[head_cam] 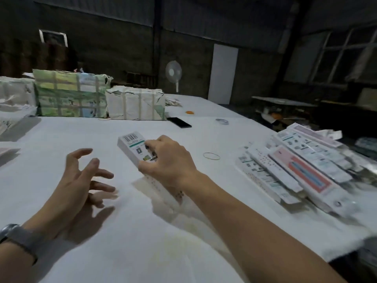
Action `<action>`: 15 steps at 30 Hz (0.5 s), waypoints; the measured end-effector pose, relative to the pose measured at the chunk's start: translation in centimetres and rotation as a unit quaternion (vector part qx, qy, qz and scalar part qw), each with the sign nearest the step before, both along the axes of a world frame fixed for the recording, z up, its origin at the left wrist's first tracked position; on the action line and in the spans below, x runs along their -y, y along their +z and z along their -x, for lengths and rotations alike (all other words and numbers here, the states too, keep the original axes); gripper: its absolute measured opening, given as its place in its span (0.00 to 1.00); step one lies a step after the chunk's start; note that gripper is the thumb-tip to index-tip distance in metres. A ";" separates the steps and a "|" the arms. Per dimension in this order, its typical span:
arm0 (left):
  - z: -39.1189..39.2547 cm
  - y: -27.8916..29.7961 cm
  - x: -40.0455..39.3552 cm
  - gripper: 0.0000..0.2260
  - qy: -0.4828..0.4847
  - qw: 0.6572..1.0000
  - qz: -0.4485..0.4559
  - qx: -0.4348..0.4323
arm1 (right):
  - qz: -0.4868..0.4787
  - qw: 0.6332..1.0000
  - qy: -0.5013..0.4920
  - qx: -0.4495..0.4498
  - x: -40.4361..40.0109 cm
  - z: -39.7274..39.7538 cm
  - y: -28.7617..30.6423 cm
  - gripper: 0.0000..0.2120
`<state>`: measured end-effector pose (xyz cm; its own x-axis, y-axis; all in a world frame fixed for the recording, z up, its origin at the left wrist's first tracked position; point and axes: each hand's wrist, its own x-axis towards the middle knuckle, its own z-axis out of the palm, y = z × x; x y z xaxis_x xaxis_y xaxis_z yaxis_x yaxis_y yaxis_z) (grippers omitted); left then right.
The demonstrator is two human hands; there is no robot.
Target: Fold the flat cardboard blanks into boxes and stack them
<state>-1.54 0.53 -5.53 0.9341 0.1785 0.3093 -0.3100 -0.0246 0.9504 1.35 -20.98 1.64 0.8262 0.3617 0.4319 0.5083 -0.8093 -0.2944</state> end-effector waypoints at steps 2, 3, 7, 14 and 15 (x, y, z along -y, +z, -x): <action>-0.6 -0.7 -0.5 0.17 0.007 1.000 -0.005 -0.012 | 0.018 0.998 -0.055 -0.001 3.7 0.1 0.8 0.23; -1.0 -1.1 -0.8 0.19 0.004 1.000 -0.010 -0.021 | 0.035 0.995 -0.089 -0.005 5.9 0.2 1.1 0.23; -2.8 -3.1 -2.0 0.22 0.003 0.999 -0.033 -0.040 | 0.128 0.960 -0.246 -0.042 15.4 0.3 2.4 0.24; -8.0 -8.5 -5.8 0.16 0.005 0.993 -0.082 -0.082 | 0.112 0.923 -0.363 -0.059 26.6 0.5 2.6 0.13; -9.2 -9.6 -7.1 0.13 0.014 0.992 -0.085 -0.092 | 0.117 0.923 -0.362 -0.058 27.1 0.4 2.5 0.11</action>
